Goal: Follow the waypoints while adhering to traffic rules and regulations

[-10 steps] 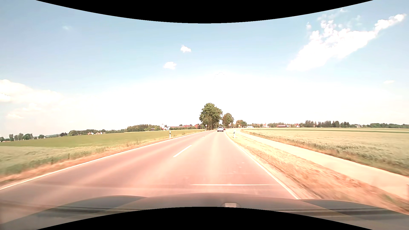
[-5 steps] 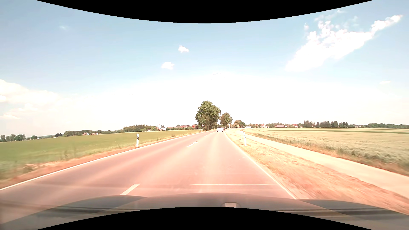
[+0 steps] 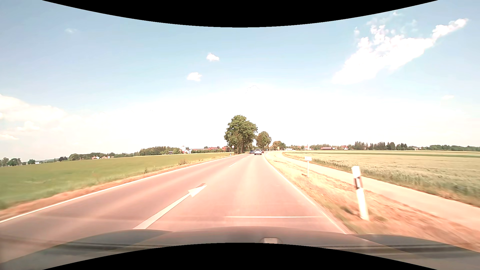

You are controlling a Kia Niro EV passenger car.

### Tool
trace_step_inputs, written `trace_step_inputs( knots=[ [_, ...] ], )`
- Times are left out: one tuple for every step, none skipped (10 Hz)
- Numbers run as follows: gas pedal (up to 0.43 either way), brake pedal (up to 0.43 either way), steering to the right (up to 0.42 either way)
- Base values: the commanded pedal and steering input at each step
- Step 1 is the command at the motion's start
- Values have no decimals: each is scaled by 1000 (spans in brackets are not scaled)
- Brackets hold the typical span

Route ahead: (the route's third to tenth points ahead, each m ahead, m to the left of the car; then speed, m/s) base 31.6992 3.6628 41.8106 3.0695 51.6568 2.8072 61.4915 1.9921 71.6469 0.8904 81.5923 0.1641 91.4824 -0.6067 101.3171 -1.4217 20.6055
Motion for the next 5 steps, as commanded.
trace_step_inputs(
  knots=[
    [169,0,4],
    [169,0,4],
    [169,0,4],
    [197,0,4],
    [209,0,4]
  ],
)
